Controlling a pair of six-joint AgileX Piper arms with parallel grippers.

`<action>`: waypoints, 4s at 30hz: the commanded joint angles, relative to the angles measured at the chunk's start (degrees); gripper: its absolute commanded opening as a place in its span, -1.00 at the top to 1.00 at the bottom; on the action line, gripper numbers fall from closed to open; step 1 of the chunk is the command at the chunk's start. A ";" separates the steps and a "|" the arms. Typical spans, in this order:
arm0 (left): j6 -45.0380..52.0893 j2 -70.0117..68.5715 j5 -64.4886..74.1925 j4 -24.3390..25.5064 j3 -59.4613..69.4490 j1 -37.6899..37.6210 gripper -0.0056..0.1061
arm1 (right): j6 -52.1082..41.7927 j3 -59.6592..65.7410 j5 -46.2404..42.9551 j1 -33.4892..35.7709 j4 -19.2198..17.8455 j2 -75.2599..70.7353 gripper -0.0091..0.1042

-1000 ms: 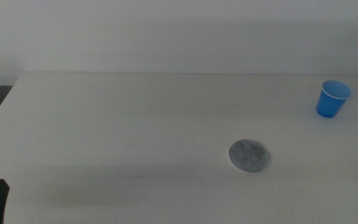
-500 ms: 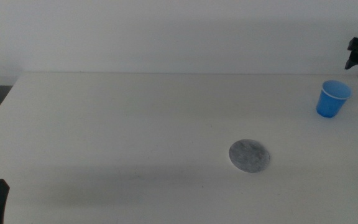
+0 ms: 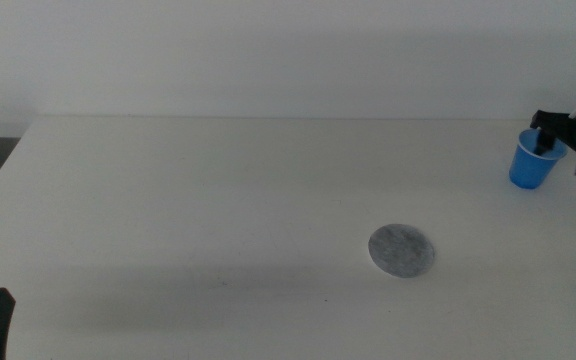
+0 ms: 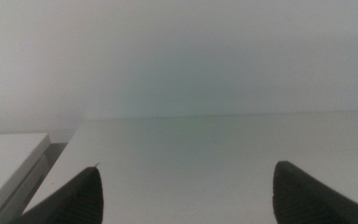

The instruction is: Place an empty cup on a cup mat.

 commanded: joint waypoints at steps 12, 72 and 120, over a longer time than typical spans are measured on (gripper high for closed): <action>-0.16 -0.21 -0.74 -0.13 -0.02 -0.06 -0.78 | -3.27 -0.38 2.60 1.01 0.87 -8.59 0.82; -0.16 -0.21 -0.74 -0.13 -0.02 -0.06 -0.78 | -2.92 32.61 -9.35 29.40 0.73 -27.26 -0.50; -0.16 -0.21 -0.74 -0.13 -0.02 -0.06 -0.78 | 2.72 98.14 -30.57 24.95 -12.10 -120.03 -0.80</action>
